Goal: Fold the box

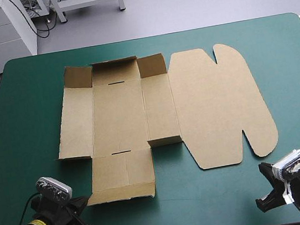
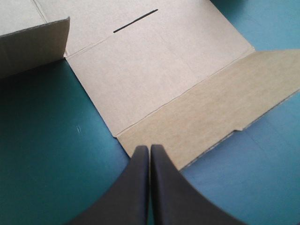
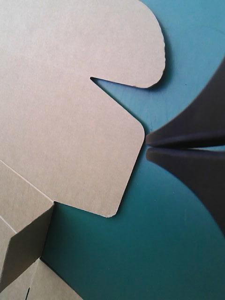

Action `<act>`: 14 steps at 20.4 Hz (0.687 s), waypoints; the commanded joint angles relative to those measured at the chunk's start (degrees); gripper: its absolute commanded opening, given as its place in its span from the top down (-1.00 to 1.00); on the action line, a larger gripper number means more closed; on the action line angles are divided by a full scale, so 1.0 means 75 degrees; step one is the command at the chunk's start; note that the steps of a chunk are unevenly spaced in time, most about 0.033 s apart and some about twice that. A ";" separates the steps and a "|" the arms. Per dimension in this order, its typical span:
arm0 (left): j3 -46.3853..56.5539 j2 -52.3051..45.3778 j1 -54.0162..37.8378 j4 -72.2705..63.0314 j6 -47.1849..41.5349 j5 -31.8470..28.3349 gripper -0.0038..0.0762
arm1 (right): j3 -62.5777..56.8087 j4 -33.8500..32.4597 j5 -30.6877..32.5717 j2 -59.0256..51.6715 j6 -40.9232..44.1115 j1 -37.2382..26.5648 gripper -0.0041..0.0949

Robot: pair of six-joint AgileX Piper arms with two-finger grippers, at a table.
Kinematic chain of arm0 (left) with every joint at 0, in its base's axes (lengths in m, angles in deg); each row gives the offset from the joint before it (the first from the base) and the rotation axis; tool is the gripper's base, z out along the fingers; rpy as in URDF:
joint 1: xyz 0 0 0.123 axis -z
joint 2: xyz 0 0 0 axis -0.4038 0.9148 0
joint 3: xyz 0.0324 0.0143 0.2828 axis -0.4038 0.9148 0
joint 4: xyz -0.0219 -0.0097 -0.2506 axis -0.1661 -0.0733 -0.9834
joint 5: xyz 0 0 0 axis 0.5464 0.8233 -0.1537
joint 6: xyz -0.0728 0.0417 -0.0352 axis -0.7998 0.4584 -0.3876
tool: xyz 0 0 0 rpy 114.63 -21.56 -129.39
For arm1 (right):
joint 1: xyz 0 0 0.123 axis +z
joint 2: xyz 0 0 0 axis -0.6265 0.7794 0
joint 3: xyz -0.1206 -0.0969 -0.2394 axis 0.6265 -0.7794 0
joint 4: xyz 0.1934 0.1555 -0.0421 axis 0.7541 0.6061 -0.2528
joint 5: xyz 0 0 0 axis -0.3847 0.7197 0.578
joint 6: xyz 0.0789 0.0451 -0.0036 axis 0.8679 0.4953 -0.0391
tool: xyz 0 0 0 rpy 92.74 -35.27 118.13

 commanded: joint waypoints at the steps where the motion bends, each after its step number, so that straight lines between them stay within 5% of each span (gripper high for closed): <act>1: -0.0223 0.0053 0.0011 -0.0145 -0.0034 -0.0408 0.92 | 0.0204 0.0084 -0.0485 0.0074 -0.0049 -0.0066 0.96; 14: -0.0968 0.0053 0.0011 -0.0251 0.0020 -0.0394 0.92 | 0.0204 0.0084 -0.0485 0.0074 -0.0049 -0.0066 0.96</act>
